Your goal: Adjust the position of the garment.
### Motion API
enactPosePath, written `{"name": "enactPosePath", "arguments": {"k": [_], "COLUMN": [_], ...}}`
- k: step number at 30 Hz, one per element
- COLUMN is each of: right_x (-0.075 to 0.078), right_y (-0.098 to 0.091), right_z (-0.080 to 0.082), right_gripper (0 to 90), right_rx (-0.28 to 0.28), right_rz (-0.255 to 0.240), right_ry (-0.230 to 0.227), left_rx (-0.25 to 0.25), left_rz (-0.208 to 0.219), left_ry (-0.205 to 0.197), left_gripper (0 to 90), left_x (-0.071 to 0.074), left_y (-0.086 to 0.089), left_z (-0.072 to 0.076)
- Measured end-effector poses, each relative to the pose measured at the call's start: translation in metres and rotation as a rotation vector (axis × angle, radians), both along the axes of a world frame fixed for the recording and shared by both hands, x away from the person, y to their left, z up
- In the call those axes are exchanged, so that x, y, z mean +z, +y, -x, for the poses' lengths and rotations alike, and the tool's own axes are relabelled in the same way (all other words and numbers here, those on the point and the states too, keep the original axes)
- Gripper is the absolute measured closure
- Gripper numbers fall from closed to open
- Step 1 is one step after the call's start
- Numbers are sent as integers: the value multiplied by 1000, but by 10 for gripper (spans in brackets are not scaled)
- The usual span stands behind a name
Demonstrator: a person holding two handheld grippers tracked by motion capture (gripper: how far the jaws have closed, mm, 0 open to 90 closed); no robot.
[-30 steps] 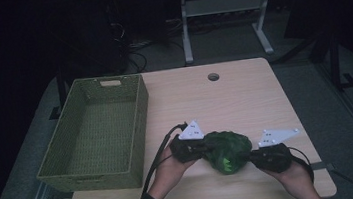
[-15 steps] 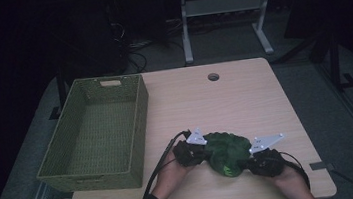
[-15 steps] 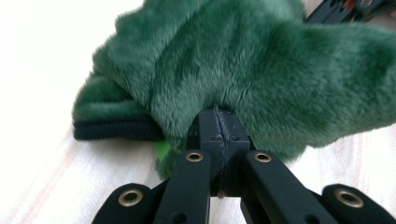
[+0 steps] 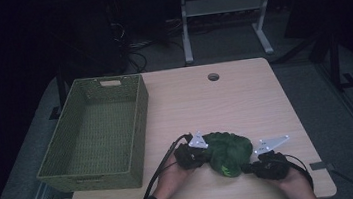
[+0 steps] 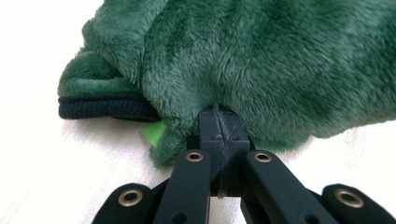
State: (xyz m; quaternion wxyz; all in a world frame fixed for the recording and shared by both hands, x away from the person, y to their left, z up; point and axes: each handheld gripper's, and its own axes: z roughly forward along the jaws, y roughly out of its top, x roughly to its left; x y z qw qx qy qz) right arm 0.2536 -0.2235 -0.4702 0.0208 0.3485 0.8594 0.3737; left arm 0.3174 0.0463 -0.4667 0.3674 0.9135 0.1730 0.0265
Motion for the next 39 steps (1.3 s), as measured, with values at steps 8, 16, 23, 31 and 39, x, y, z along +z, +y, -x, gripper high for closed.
{"name": "enactPosePath", "arguments": {"k": [8, 16, 23, 31, 39], "right_x": [18, 27, 30, 25, 13], "right_y": [-17, -45, -48, -27, -8], "right_z": [-1, -26, -55, -97, -106], "right_gripper": [899, 899, 899, 899, 899], "right_rx": [-45, -144, -189, -172, -112], "right_rz": [-31, -39, -38, -66, -56], "right_ry": [-79, -131, -138, -125, -94], "left_rx": [12, -12, -54, -109, -112], "left_rz": [39, 63, 92, 79, 75], "left_ry": [8, 26, 71, 83, 70], "left_gripper": [888, 879, 875, 862, 858], "left_x": [12, 25, 23, 14, 6], "left_y": [8, 16, 15, -7, -24], "left_z": [4, 24, 40, 51, 46]}}
